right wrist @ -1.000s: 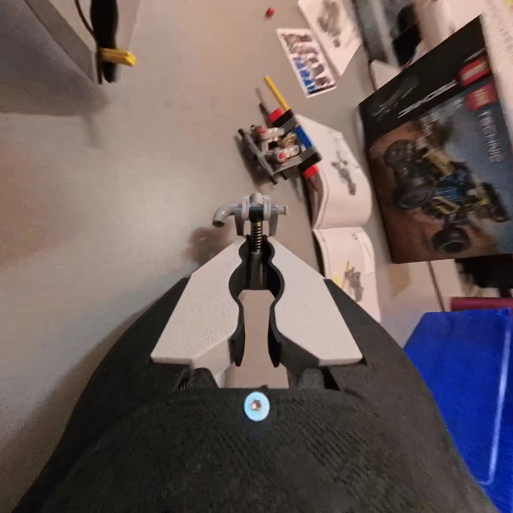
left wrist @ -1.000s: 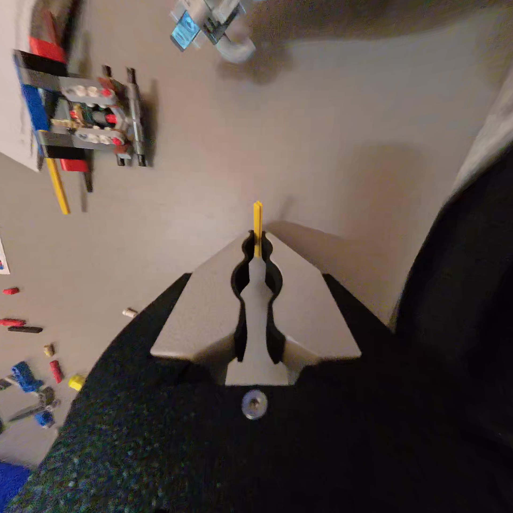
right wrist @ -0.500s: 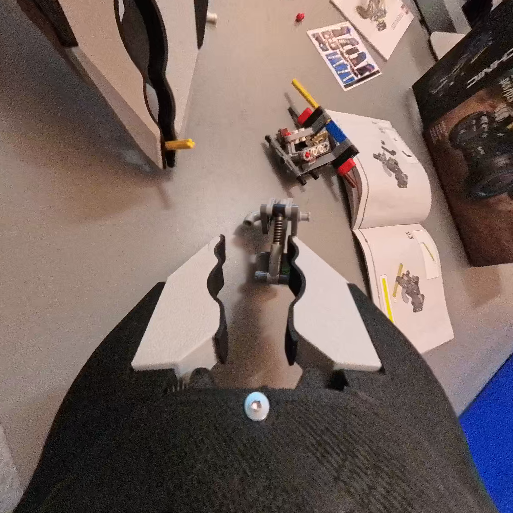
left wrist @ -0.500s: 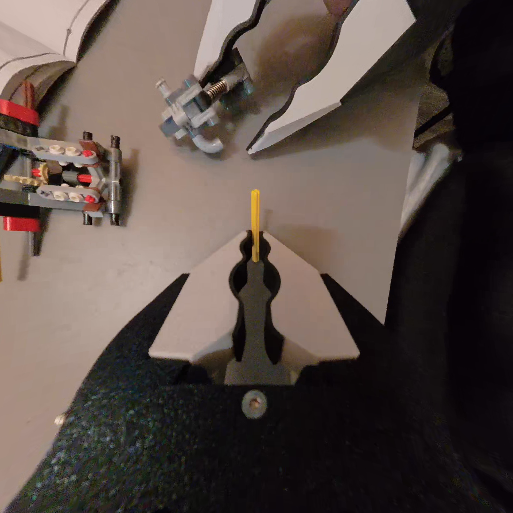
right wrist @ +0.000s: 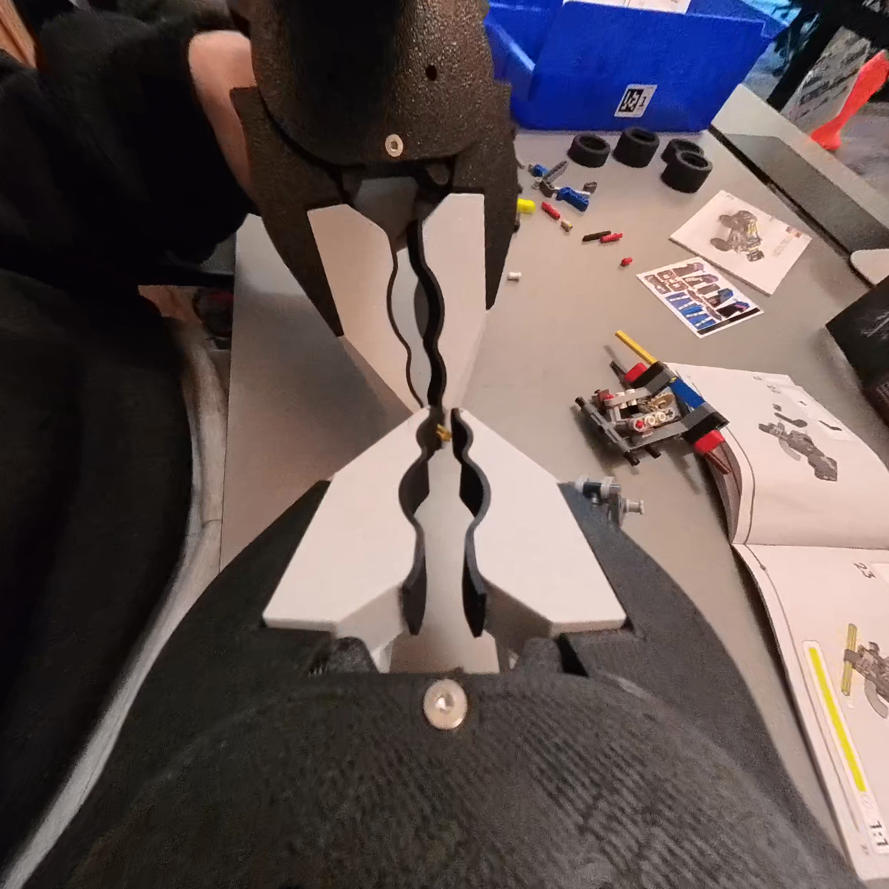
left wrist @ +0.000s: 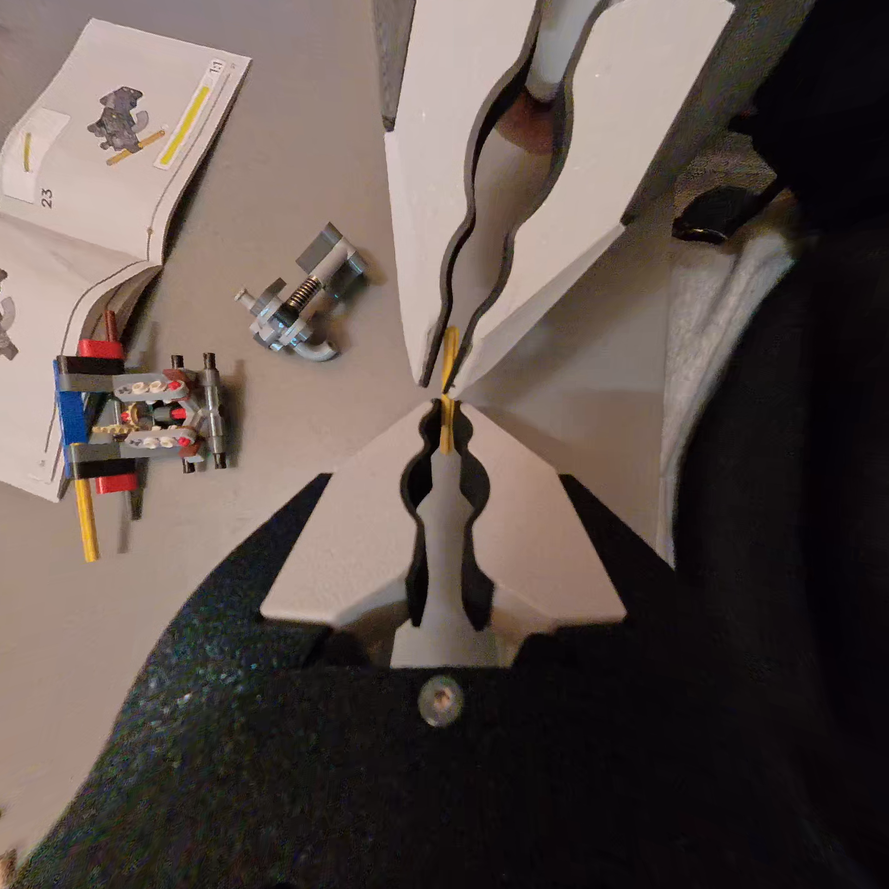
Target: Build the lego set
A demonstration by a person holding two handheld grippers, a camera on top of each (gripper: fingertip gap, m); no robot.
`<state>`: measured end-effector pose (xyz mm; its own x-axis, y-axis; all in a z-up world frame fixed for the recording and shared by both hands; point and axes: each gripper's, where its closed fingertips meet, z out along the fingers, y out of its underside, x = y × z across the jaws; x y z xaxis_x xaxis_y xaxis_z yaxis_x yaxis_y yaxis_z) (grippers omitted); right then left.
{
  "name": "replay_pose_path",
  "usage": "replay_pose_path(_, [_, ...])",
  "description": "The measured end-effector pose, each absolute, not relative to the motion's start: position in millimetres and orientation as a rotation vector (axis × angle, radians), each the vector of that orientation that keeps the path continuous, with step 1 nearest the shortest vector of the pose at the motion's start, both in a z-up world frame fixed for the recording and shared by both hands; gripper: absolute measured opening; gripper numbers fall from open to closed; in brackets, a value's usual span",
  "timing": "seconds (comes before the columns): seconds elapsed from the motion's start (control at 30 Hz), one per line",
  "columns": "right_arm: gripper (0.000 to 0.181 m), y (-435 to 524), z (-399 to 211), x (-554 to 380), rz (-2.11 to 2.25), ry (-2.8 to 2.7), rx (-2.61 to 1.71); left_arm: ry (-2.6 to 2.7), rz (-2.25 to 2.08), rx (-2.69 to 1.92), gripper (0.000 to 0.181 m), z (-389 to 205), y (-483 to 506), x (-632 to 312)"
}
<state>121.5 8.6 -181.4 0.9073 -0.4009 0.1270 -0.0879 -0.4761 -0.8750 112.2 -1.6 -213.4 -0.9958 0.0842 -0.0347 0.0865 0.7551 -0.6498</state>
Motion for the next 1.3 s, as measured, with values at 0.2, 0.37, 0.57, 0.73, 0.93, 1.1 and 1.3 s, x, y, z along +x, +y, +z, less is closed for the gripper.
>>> replay_pose_path(0.2, [0.002,-5,-145,119,-0.272,0.39,-1.779,2.706,-1.627,0.294,0.001,-172,-16,112])
replay_pose_path(0.37, [0.002,-6,-108,117,-0.154,0.421,-1.49,2.48,-2.096,0.258,0.001,-131,-17,112])
replay_pose_path(0.57, [0.002,-7,-104,117,-0.134,0.418,-1.45,2.468,-2.167,0.218,0.001,-127,-18,112])
replay_pose_path(0.73, [0.002,-5,-108,118,-0.124,0.425,-1.45,2.486,-2.135,0.241,0.001,-133,-19,111])
replay_pose_path(0.93, [0.002,-8,-123,124,-0.135,0.471,-1.528,2.545,-2.021,0.176,0.001,-147,-22,119])
replay_pose_path(1.1, [0.026,-70,-172,168,-0.642,0.721,-1.901,2.655,-1.619,-0.078,0.001,-185,-14,154])
replay_pose_path(1.3, [0.041,-62,-214,177,-0.59,0.72,-2.148,2.76,-1.523,-0.348,0.0,-210,-5,171])
